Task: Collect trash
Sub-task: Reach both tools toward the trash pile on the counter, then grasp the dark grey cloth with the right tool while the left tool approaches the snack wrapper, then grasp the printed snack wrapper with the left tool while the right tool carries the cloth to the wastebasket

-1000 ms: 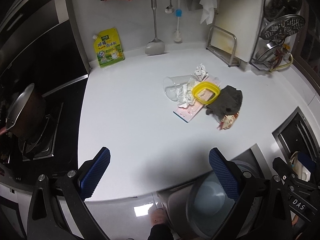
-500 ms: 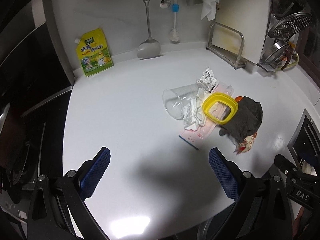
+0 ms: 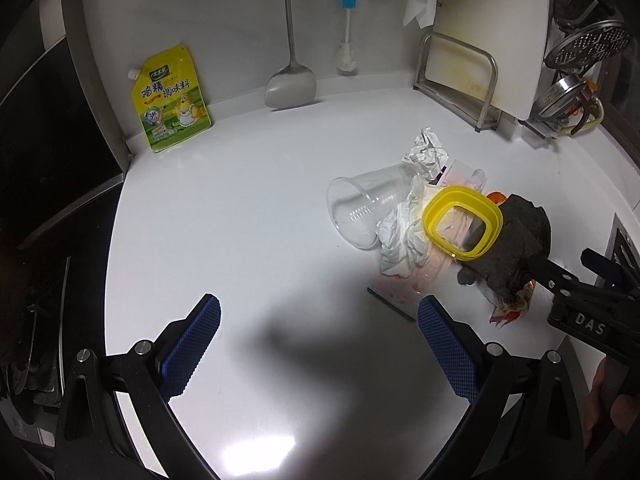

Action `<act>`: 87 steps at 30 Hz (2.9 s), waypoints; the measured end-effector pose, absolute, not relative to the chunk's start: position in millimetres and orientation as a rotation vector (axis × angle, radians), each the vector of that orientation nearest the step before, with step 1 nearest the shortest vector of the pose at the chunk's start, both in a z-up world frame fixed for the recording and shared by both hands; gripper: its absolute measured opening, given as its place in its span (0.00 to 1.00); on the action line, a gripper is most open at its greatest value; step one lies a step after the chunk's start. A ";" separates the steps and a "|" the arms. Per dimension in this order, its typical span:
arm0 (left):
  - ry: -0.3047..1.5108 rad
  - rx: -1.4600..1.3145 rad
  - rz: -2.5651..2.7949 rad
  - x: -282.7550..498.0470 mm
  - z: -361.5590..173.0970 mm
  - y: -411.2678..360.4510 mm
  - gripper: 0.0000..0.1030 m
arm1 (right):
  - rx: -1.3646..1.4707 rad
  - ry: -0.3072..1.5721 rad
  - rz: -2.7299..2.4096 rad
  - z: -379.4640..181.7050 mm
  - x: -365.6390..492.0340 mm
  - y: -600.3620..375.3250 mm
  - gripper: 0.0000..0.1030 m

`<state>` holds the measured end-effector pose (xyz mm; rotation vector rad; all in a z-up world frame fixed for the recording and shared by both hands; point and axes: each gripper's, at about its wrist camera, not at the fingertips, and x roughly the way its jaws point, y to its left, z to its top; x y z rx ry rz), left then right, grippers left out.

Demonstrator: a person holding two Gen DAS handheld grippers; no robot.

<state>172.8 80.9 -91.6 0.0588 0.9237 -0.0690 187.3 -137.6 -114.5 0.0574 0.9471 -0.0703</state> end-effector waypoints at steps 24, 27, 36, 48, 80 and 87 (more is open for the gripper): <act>0.944 0.058 -0.122 171.1 -100.3 70.5 0.94 | 0.006 0.921 -0.003 -119.8 197.0 -124.1 0.28; 0.936 0.051 -0.136 170.3 -97.6 66.3 0.94 | 0.059 0.896 -0.002 -110.9 191.7 -134.6 0.26; 0.923 0.050 -0.175 167.5 -94.4 47.5 0.94 | 0.149 0.822 -0.063 -80.8 169.7 -173.8 0.25; 0.923 0.049 -0.296 151.6 -104.2 -6.1 0.94 | 0.224 0.776 -0.177 -63.0 121.8 -229.7 0.24; 0.981 0.159 -0.443 142.5 -157.0 -110.0 0.31 | 0.415 0.844 -0.269 -102.8 35.0 -286.4 0.24; 0.954 0.154 -0.449 131.7 -141.2 -108.3 0.30 | 0.412 0.838 -0.258 -97.3 32.4 -285.0 0.23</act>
